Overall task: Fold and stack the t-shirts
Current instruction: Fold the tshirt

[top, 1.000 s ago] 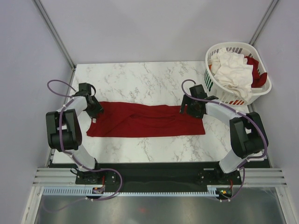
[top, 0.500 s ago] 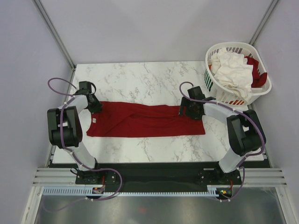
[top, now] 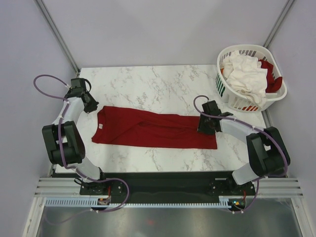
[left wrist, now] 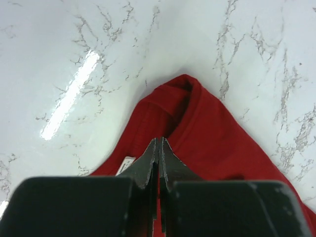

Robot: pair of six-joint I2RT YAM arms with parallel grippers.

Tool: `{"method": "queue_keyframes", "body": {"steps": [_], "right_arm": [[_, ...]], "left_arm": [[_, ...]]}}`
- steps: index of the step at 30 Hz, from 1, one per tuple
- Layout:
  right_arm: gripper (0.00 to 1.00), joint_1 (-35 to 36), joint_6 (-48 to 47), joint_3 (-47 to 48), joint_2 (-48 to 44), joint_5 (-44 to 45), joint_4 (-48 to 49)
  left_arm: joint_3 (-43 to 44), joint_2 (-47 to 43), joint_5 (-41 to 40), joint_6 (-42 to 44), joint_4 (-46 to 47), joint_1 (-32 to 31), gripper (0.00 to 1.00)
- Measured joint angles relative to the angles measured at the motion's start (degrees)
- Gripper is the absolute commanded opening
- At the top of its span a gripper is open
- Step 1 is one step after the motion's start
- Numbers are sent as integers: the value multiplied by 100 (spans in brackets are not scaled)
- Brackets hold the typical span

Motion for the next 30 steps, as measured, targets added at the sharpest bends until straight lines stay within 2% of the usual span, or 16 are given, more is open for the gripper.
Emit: {"method": "queue_keyframes", "body": {"steps": [3, 4, 5, 7, 8, 12, 17, 19, 25, 30], "right_arm": [[52, 13, 20, -240, -396, 98, -199], [59, 26, 4, -293, -560, 118, -269], [63, 37, -22, -326, -743, 133, -337], [67, 50, -85, -330, -1038, 149, -417], [69, 72, -111, -330, -1167, 136, -420], [70, 372, -120, -431, -1587, -57, -433], [70, 1276, 192, -1078, -2063, -208, -503], [70, 1554, 286, -1180, -2114, -195, -629], [70, 1622, 332, -1034, -2129, 28, -778], [71, 1624, 328, -857, -2302, 188, -835]], "left_arm": [[0, 66, -39, 2, -68, 37, 2], [0, 101, -48, 2, -85, 37, 2], [-4, 133, -50, 2, -105, 35, 18], [-37, 164, 55, 28, -173, 28, 32], [-85, 160, 151, 48, -208, 22, 34], [-411, 70, 437, 37, -295, -96, 35], [-940, -348, 629, 33, -337, -273, 36], [-960, -352, 748, 20, -308, -293, 40], [-955, -76, 844, -46, -129, -291, 47], [-949, 247, 826, -79, -44, -291, 46]]}}
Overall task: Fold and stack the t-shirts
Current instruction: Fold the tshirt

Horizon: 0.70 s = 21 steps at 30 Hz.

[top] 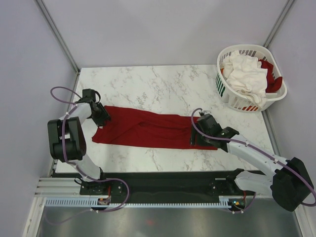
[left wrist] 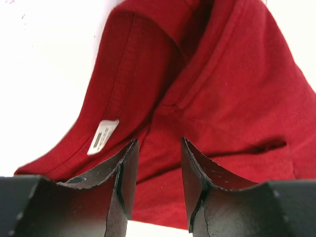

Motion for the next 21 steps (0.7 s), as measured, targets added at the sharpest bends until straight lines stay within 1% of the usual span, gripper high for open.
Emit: {"method": "queue_keyframes", "body": {"steps": [3, 4, 6, 7, 9, 10, 17, 21], "right_arm": [[70, -2, -4, 0, -76, 35, -63], [70, -2, -7, 0, -83, 46, -92], [71, 0, -20, 0, -92, 85, -173], [71, 0, -24, 0, -101, 118, -197], [71, 0, -31, 0, -127, 155, -221], [71, 0, -42, 0, -131, 170, -229], [70, 0, -63, 0, -81, 254, -269], [71, 0, -74, 2, -17, 299, -271]], "left_arm": [[59, 155, -15, -26, 87, -2, 40], [76, 192, -24, -37, 125, -7, 34], [103, 245, -37, -70, 232, -17, 27], [109, 260, -39, -76, 275, -28, 16], [114, 271, -55, -103, 339, -42, 6], [114, 271, -79, -107, 365, -55, 2], [114, 205, -146, -103, 378, -63, 2], [116, -304, -407, -90, 149, -48, 2]]}}
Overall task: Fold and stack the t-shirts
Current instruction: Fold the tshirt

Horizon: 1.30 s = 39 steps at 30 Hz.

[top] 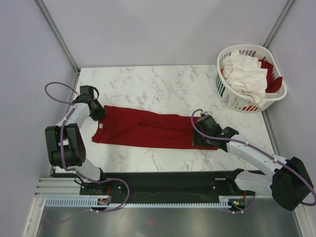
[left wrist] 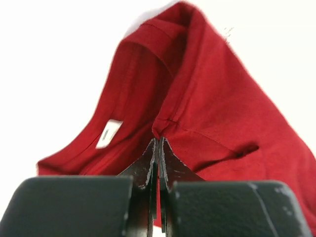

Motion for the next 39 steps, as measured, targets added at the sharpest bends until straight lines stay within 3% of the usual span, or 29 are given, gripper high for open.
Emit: {"method": "queue_keyframes", "body": {"steps": [8, 11, 12, 15, 16, 22, 32, 39], "right_arm": [[72, -2, -35, 105, 210, 275, -20], [72, 0, -35, 269, 372, 332, -4], [73, -2, -37, 352, 448, 352, -17], [76, -2, -61, 664, 702, 452, -13], [77, -7, -79, 791, 796, 487, -4], [79, -343, -216, 1582, 1502, 546, 151], [78, -1475, -328, 2087, 3355, -216, 778], [78, -1436, -348, 1725, 3195, -326, 1314]], "left_arm": [[179, -833, -356, 267, -590, 201, 2], [184, -804, -428, 396, -800, 251, 33], [184, -767, -428, 461, -868, 262, 56], [192, -577, -339, 553, -986, 289, 74], [190, -492, -295, 562, -1032, 295, 76], [168, -490, -160, 557, -1169, 297, 80], [-345, -280, 511, 273, -776, 295, 67], [52, 616, 691, 4, -686, 267, 66]]}}
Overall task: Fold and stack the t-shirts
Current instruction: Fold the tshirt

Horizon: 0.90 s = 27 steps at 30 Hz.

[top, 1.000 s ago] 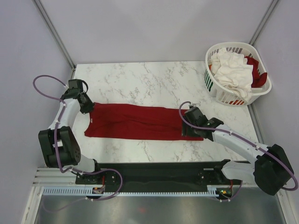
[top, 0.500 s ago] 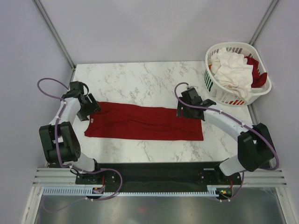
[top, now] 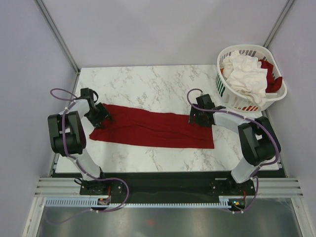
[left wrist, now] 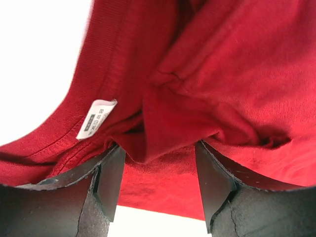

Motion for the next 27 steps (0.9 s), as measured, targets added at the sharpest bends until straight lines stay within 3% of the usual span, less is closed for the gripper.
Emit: {"method": "queue_keyframes", "body": {"steps": [7, 10, 13, 15, 18, 19, 20, 21, 27], "right_arm": [[78, 533, 114, -997, -503, 31, 1069], [79, 1543, 522, -1207, -485, -37, 1762], [79, 2870, 750, -680, 55, -431, 2116], [81, 3718, 765, 7, 603, -772, 2131], [88, 4538, 739, 476, 826, -951, 1659], [91, 4706, 726, 509, 778, -938, 1449], [94, 4780, 726, 531, 717, -920, 1191], [95, 4793, 726, 540, 636, -881, 931], [98, 4684, 732, 549, 186, -144, -719]], "left_arm": [[2006, 1563, 192, -186, -236, -118, 59], [2975, 2192, 184, -374, -256, -330, 61], [4616, 3211, 203, -605, -326, -695, 62], [6279, 4188, 354, -726, -363, -927, 65], [8498, 5512, 789, -901, -203, -1220, 79], [8693, 5654, 879, -925, -87, -1294, 83], [8647, 5657, 964, -935, 22, -1344, 94], [8557, 5619, 1029, -929, 87, -1379, 100], [8192, 5421, 1670, -931, 520, -1241, 100]]}}
